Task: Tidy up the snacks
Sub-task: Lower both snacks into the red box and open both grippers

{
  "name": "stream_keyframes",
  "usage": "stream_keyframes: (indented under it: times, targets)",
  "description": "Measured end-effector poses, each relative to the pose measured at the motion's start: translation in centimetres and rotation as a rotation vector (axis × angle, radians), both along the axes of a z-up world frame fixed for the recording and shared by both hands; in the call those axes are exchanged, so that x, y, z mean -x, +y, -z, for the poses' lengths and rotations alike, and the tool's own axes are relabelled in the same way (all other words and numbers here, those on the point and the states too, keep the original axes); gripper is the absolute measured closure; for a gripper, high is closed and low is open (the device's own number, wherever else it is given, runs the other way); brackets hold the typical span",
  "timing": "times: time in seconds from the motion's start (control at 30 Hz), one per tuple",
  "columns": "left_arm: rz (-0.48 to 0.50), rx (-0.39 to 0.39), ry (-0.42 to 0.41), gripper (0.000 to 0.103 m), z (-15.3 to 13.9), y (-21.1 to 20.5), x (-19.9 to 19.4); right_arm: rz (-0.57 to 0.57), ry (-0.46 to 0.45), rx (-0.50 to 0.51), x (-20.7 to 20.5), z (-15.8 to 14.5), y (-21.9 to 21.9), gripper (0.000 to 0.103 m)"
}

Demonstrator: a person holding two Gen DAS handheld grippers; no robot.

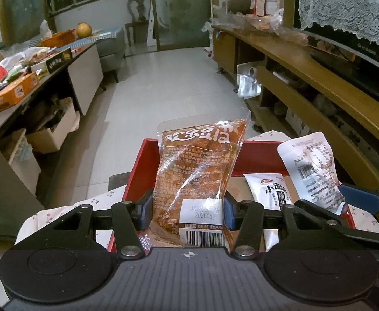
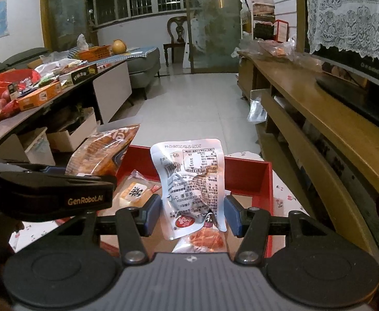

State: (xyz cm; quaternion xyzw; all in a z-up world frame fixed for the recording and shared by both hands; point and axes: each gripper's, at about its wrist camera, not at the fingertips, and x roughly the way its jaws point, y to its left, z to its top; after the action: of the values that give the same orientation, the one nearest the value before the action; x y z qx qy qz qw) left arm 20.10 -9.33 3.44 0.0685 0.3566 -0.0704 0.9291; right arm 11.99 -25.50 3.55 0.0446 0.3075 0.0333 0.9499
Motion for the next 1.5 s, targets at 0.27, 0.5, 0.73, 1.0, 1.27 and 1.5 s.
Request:
stream_keyframes:
  times: [0.27,0.5,0.73,1.0,1.27,1.5]
  targets:
    - [-0.016,-0.01,0.007,0.045,0.8,-0.1,-1.4,0.005,0.003,0.004,-1.6,0.8,0.0,0.047]
    - [-0.026,-0.013,0.012,0.045,1.1,-0.1,-2.2,0.007,0.005,0.006,-2.4,1.1,0.1,0.047]
    - [-0.036,-0.018,0.019,0.045,1.7,-0.2,-2.8,0.009,0.01,0.013,-3.1,1.6,0.2,0.047]
    - [-0.041,-0.028,0.031,0.045,2.4,-0.2,-3.4,0.009,0.021,0.024,-4.2,2.4,0.3,0.047]
    - [-0.045,-0.047,0.05,0.045,3.4,-0.3,-3.9,0.008,0.031,0.033,-4.9,3.3,0.5,0.047]
    - [-0.056,-0.058,0.069,0.045,4.2,0.1,-4.4,-0.005,0.046,0.037,-5.5,4.1,0.6,0.047]
